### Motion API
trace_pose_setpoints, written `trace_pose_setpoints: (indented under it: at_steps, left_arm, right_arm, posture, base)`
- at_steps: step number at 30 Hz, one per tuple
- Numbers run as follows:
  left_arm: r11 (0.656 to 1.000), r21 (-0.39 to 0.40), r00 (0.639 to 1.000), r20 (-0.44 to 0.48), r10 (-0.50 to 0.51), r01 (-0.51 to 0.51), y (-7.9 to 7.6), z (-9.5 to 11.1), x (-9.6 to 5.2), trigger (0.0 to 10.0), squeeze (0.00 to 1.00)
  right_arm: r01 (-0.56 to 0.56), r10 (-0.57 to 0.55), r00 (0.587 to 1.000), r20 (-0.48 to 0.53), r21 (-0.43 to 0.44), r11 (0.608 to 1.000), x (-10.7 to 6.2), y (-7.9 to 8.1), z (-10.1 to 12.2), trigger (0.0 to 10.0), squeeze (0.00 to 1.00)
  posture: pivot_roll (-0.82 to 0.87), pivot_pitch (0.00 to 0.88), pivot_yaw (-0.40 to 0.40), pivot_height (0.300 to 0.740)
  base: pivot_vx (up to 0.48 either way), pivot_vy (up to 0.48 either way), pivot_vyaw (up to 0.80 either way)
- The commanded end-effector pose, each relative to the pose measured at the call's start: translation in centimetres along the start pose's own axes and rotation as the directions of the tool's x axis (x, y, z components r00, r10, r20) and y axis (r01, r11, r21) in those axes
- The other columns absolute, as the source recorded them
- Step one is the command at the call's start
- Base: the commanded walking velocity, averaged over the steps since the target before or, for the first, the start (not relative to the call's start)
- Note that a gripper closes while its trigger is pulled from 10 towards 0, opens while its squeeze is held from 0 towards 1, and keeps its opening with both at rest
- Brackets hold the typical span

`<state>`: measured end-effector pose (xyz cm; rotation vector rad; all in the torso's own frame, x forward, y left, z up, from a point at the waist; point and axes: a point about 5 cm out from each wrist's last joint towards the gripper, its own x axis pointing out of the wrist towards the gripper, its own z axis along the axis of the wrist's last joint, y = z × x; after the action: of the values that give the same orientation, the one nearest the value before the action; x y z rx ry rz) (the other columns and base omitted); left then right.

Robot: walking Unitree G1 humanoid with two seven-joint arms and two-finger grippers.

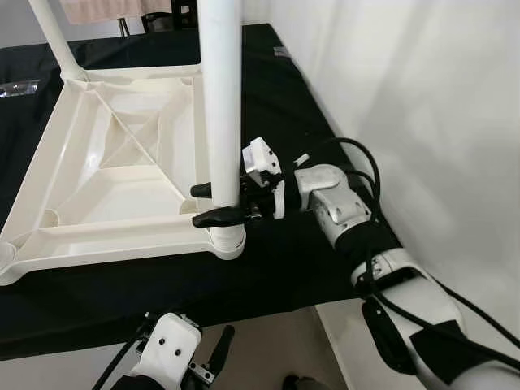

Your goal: Building children table

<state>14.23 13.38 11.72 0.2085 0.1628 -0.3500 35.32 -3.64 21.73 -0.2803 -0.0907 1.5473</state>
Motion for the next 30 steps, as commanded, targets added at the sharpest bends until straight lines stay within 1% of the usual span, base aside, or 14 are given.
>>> trace_pose_setpoints:
  at_steps: [1,3,4,5,8,9,11,12,13,16,17,20,26,30]
  left_arm:
    - [1.000,-0.007,1.000,-0.020,-0.004,0.004,-0.3,-0.2,-0.2,10.0,0.00]
    - [1.000,-0.008,1.000,-0.019,-0.004,0.004,-0.3,-0.2,-0.2,10.0,0.00]
    - [1.000,-0.008,1.000,-0.019,-0.004,0.004,-0.3,-0.2,-0.1,10.0,0.00]
    - [1.000,-0.008,1.000,-0.019,-0.004,0.004,-0.3,-0.2,-0.1,10.0,0.00]
    - [1.000,-0.008,1.000,-0.018,-0.004,0.004,-0.2,-0.3,0.0,10.0,0.00]
    - [1.000,-0.008,1.000,-0.018,-0.004,0.004,-0.2,-0.3,0.0,10.0,0.00]
    - [1.000,-0.007,1.000,-0.018,-0.003,0.003,0.0,-0.3,0.1,10.0,0.00]
    - [1.000,-0.007,1.000,-0.018,-0.003,0.003,0.0,-0.3,0.1,10.0,0.00]
    - [1.000,-0.007,1.000,-0.018,-0.002,0.002,0.0,-0.4,0.2,10.0,0.00]
    - [1.000,-0.002,1.000,-0.019,0.002,-0.002,0.2,-0.5,0.3,10.0,0.00]
    - [1.000,-0.002,1.000,-0.019,0.002,-0.002,0.2,-0.5,0.3,10.0,0.00]
    - [1.000,0.000,1.000,-0.020,0.004,-0.004,0.3,-0.6,0.5,10.0,0.00]
    - [1.000,0.004,1.000,-0.020,0.003,-0.003,0.3,-0.7,0.6,10.0,0.00]
    - [1.000,0.004,1.000,-0.020,0.003,-0.003,0.3,-0.7,0.7,10.0,0.00]
  right_arm:
    - [0.079,-0.069,0.990,-0.124,0.079,0.994,-0.3,0.6,-3.2,10.0,0.00]
    - [0.126,-0.115,0.984,-0.135,0.079,0.989,-0.3,0.9,-3.7,10.0,0.00]
    - [0.181,-0.168,0.977,-0.130,0.096,0.979,-0.2,1.2,-4.1,10.0,0.00]
    - [0.181,-0.168,0.977,-0.130,0.096,0.979,-0.2,1.2,-4.1,10.0,0.00]
    - [0.365,-0.344,0.926,-0.157,0.126,0.923,-0.1,1.8,-5.1,10.0,0.00]
    - [0.365,-0.344,0.926,-0.157,0.126,0.923,-0.1,1.8,-5.1,10.0,0.00]
    - [0.462,-0.433,0.880,-0.194,0.142,0.876,0.3,2.7,-5.8,10.0,0.00]
    - [0.462,-0.433,0.880,-0.194,0.142,0.876,0.3,2.7,-5.8,10.0,0.00]
    - [0.492,-0.459,0.864,-0.207,0.154,0.857,0.6,3.1,-6.0,10.0,0.00]
    - [0.593,-0.547,0.797,-0.255,0.167,0.787,1.3,3.9,-6.4,10.0,0.00]
    - [0.593,-0.547,0.797,-0.255,0.167,0.787,1.3,3.9,-6.4,10.0,0.00]
    - [0.691,-0.628,0.714,-0.309,0.162,0.705,1.8,4.2,-6.5,10.0,0.00]
    - [0.729,-0.662,0.677,-0.321,0.173,0.662,2.6,4.6,-6.0,10.0,0.00]
    - [0.734,-0.666,0.672,-0.324,0.170,0.658,2.6,4.6,-6.0,10.0,0.00]
  posture:
    - [0.12,0.232,-0.071,0.740]
    - [0.11,0.231,-0.072,0.740]
    - [0.11,0.229,-0.070,0.740]
    - [0.11,0.229,-0.070,0.740]
    - [0.10,0.224,-0.069,0.740]
    - [0.10,0.224,-0.069,0.740]
    - [0.09,0.215,-0.068,0.740]
    - [0.09,0.215,-0.068,0.740]
    - [0.09,0.214,-0.067,0.740]
    - [0.09,0.205,-0.067,0.740]
    - [0.09,0.205,-0.067,0.740]
    - [0.09,0.195,-0.066,0.740]
    - [0.10,0.187,-0.067,0.740]
    - [0.10,0.187,-0.067,0.740]
  base:
    - [0.000,0.000,0.00]
    - [0.000,0.000,0.00]
    - [0.000,0.000,0.00]
    - [0.000,0.000,0.00]
    - [0.000,0.000,0.00]
    - [0.000,0.000,0.00]
    - [0.000,0.000,0.00]
    - [0.000,0.000,0.00]
    - [0.000,0.000,0.00]
    - [0.000,0.000,0.00]
    - [0.000,0.000,0.00]
    - [0.000,0.000,0.00]
    - [0.000,0.000,0.00]
    - [0.000,0.000,0.00]
